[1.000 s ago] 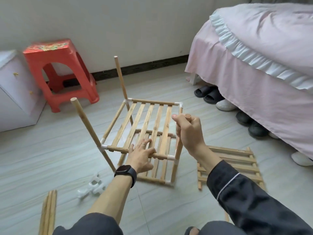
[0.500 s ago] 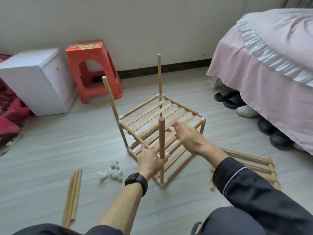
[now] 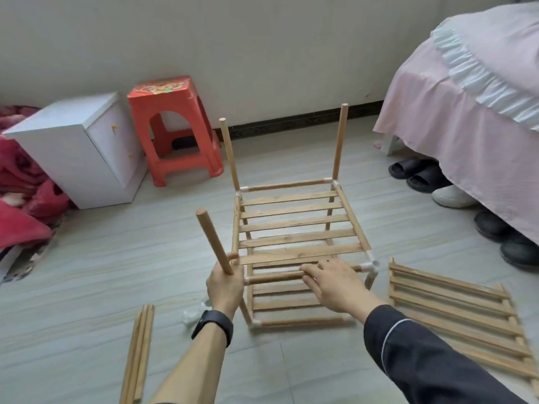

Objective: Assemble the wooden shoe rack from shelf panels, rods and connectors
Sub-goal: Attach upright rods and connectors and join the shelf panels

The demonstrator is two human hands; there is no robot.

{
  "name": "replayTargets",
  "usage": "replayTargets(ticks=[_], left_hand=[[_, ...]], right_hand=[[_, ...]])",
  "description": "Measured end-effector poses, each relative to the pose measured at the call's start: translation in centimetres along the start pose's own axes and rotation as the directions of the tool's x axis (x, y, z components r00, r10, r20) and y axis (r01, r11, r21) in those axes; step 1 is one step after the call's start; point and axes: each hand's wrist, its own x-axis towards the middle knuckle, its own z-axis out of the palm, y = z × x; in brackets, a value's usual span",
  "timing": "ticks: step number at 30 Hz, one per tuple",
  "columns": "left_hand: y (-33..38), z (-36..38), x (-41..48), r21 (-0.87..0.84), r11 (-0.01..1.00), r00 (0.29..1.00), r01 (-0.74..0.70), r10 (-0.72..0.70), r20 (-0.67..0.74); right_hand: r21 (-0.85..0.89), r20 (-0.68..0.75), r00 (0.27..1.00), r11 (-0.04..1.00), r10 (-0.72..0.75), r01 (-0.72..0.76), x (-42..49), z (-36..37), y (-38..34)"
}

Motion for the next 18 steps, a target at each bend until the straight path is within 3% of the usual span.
replayTargets(ticks=[2, 8, 10, 12, 14, 15, 18], left_hand=[[-0.4, -0.2, 1.5, 0.048, 0.999, 1.0, -0.014, 0.015, -0.012], [-0.4, 0.1, 5.9, 0.086, 0.996, 0.992, -0.02, 0.009, 0.123], [0.2, -0.1, 7.4, 0.135, 0.99, 0.968, -0.037, 0.002, 0.253], [1.6, -1.2, 9.1, 0.263, 0.959, 0.876, -0.108, -0.033, 0.481], [3.2, -3.0, 10.9, 0.43, 0.882, 0.762, -0.193, -0.142, 0.632], [3.9, -4.1, 11.7, 0.516, 0.821, 0.742, -0.244, -0.185, 0.644], [3.8, -7.9, 13.6, 0.713, 0.602, 0.821, -0.359, -0.16, 0.548]], right_hand=[[0.006, 0.019, 1.0, 1.0, 0.022, -0.023, 0.3, 0.7, -0.7], [0.03, 0.049, 0.995, 0.995, 0.088, -0.09, 2.1, 0.4, -1.5], [0.032, 0.094, 0.989, 0.992, 0.118, -0.121, 2.6, -0.5, -1.6], [-0.032, 0.149, 0.972, 0.983, 0.181, -0.178, 3.0, -2.2, -2.0], [-0.236, 0.098, 0.968, 0.951, 0.23, -0.202, 3.4, -4.0, -3.4], [-0.331, 0.031, 0.979, 0.926, 0.202, -0.181, 3.4, -4.8, -4.6], [-0.385, -0.065, 0.993, 0.92, -0.097, 0.065, 3.8, -5.2, -9.3]])
